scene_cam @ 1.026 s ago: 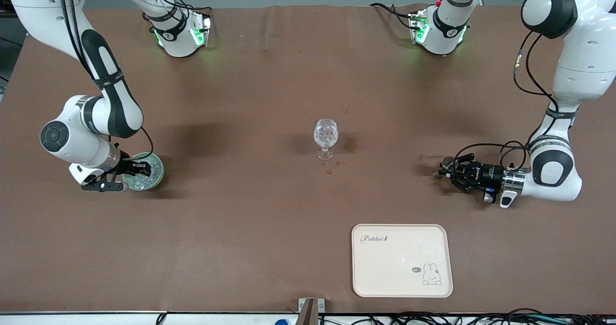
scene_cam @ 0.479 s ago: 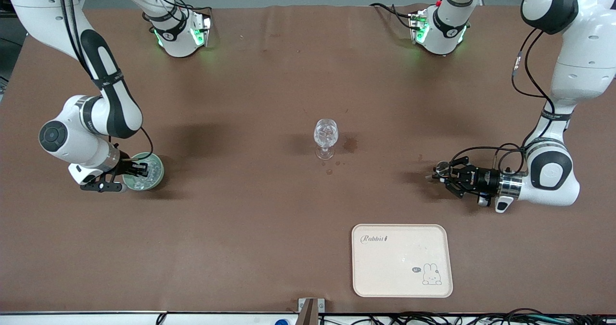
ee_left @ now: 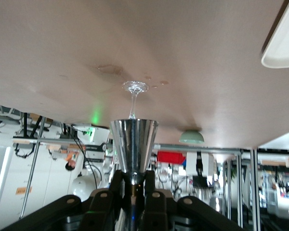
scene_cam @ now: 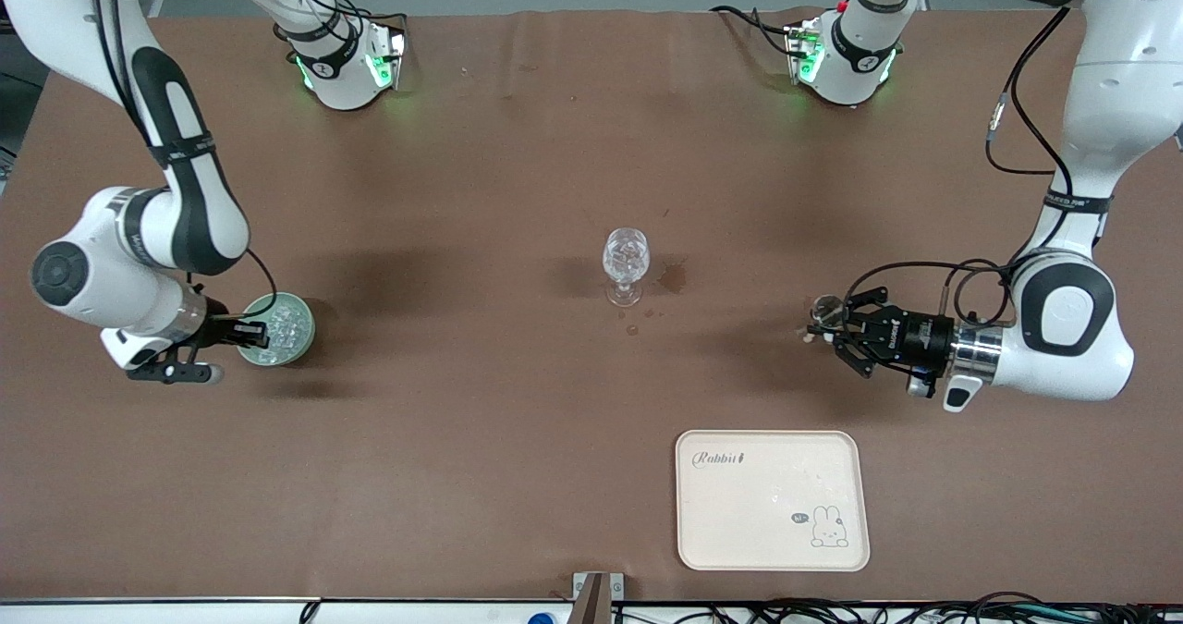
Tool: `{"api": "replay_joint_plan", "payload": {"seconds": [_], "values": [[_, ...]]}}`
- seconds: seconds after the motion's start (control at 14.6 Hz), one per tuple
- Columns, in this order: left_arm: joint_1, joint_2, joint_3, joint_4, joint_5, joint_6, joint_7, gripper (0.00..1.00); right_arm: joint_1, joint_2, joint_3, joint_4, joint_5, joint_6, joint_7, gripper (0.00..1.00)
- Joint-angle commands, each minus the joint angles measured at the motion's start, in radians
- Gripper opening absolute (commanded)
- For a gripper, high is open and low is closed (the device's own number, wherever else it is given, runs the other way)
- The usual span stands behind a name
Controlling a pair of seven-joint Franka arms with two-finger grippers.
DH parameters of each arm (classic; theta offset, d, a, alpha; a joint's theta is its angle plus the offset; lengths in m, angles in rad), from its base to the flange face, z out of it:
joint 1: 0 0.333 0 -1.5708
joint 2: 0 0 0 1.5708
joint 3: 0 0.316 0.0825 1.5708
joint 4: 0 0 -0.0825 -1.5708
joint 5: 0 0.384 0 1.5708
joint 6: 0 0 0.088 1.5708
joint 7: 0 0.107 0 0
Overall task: Pour wine and add ice with both arms
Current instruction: 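Carry the jigger over the glass with the left gripper while the right gripper lifts ice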
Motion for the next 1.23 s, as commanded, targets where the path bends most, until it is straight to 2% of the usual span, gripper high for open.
{"api": "replay_joint_plan", "payload": {"seconds": [0.0,0.27,0.62,1.16], "values": [[-0.081,-0.133,0.005,-0.109,-0.011,0.089,-0.065,0.01,-0.014,-0.012,0.003,0.085,0.012,-0.109,0.004,0.06],[-0.211,-0.234,0.005,-0.172,0.006,0.207,-0.168,0.01,-0.026,-0.063,0.001,0.1,0.003,-0.15,0.001,0.06],[-0.336,-0.305,0.006,-0.218,0.086,0.288,-0.301,0.01,-0.025,-0.126,-0.005,0.099,-0.026,-0.206,0.001,0.06],[-0.477,-0.302,0.005,-0.212,0.334,0.358,-0.557,0.01,-0.025,-0.274,-0.005,0.091,-0.053,-0.345,-0.006,0.06]]}}
